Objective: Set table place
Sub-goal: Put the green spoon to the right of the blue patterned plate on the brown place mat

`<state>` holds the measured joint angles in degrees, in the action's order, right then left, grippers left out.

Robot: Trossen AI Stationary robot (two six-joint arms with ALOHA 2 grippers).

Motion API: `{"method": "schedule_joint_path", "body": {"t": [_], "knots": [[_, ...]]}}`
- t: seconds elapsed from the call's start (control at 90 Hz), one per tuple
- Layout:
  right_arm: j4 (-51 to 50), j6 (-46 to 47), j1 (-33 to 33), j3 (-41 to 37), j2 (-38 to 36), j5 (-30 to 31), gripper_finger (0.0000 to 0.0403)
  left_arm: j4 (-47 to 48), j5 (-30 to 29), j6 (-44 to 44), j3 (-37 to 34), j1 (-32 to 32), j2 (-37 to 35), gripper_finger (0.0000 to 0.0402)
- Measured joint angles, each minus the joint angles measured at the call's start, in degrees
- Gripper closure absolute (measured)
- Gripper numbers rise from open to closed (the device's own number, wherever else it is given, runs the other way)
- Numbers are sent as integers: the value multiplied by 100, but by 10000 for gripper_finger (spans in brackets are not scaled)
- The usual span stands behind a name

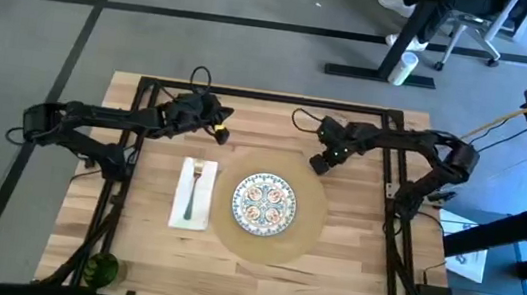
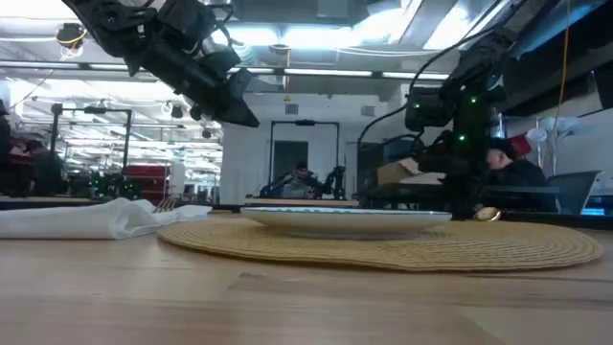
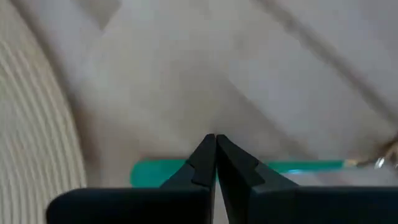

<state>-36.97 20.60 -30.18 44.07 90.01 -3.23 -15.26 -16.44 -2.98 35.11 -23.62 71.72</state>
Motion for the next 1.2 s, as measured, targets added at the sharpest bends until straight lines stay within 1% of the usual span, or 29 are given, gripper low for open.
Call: {"method": "schedule_joint_path", "body": {"t": [0.156,0.244,0.411,0.611,0.733,0.8,0.978,1.067,1.2], "knots": [[-585,-76,38,-4,-52,-3,402,6,-1,0,0,0,0,400],[-617,-102,83,-2,-54,27,402,19,1,0,0,0,0,400],[-229,-93,252,-2,-154,55,402,8,1,0,0,0,0,400],[337,60,290,3,-335,-238,402,6,0,-2,0,-1,0,400],[485,81,287,77,-393,-232,402,6,-1,-2,0,-2,0,400],[504,77,290,158,-393,-77,402,6,1,-2,0,0,0,400],[40,26,289,102,-400,-16,402,12,-1,-2,0,-2,0,400],[-232,86,332,-72,-400,-26,402,12,1,-1,0,0,0,400],[-324,218,463,-366,-401,-40,402,14,1,0,0,0,0,400]]}}
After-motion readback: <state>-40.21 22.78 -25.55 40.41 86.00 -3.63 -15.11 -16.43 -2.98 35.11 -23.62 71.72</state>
